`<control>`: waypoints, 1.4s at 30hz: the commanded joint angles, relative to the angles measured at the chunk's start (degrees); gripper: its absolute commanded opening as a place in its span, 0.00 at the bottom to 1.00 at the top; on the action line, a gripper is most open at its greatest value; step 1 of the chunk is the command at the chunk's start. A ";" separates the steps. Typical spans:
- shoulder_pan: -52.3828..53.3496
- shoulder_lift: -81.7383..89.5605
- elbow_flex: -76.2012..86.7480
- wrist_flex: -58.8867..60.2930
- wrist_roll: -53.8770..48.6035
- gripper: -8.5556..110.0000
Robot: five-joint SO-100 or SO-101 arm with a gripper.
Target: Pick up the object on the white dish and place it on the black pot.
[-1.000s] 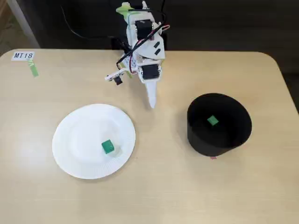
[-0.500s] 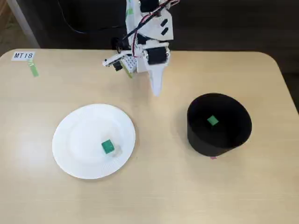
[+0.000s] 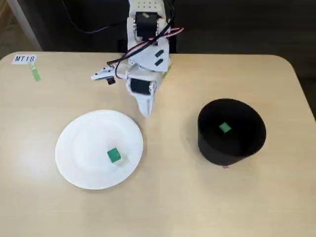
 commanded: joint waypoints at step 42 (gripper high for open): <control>9.23 -39.64 -39.64 8.70 7.21 0.25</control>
